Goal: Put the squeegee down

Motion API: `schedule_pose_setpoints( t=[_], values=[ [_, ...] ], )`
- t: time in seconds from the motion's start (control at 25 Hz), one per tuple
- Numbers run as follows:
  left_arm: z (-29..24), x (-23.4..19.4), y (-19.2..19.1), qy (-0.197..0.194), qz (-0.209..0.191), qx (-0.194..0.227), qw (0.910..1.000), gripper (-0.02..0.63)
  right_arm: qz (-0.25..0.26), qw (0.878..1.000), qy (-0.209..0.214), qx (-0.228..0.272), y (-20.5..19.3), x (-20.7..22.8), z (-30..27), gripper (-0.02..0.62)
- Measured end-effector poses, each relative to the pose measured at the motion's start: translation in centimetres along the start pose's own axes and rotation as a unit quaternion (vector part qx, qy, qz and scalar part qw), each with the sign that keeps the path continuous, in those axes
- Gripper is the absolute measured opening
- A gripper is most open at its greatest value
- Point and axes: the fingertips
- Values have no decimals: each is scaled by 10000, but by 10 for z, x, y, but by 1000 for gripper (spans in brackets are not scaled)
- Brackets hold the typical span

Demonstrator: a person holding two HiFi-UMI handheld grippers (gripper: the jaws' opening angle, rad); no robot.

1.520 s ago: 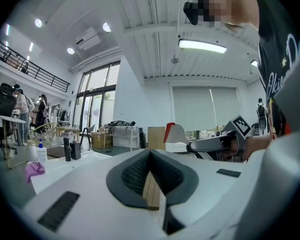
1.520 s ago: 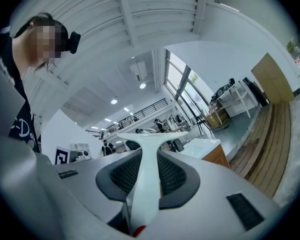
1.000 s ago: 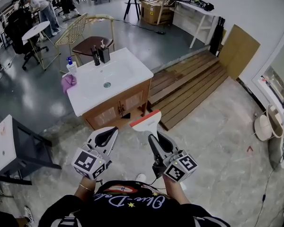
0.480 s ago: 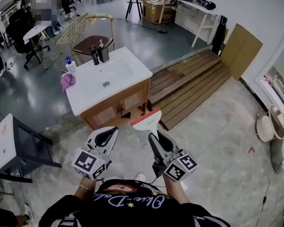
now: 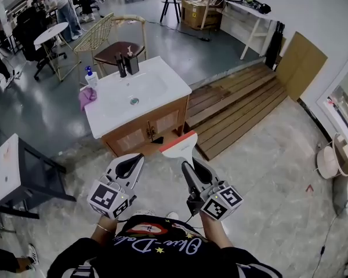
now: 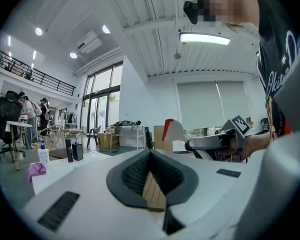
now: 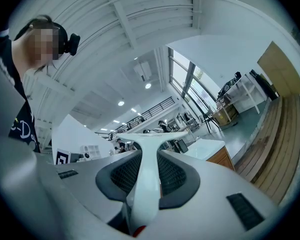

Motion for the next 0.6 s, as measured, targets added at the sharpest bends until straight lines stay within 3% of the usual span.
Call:
schedule_pose_setpoints(
  t=[0.6],
  values=[
    [0, -9, -4, 105, 108, 64, 9999, 6, -7, 9999, 104, -68, -4, 0, -8, 108]
  ],
)
Point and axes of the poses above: the fingertips, and each gripper's own axes: z backward along the fingers, x to its right, y out of its top, and after that the axes turned 14 degrees about x, right-handed
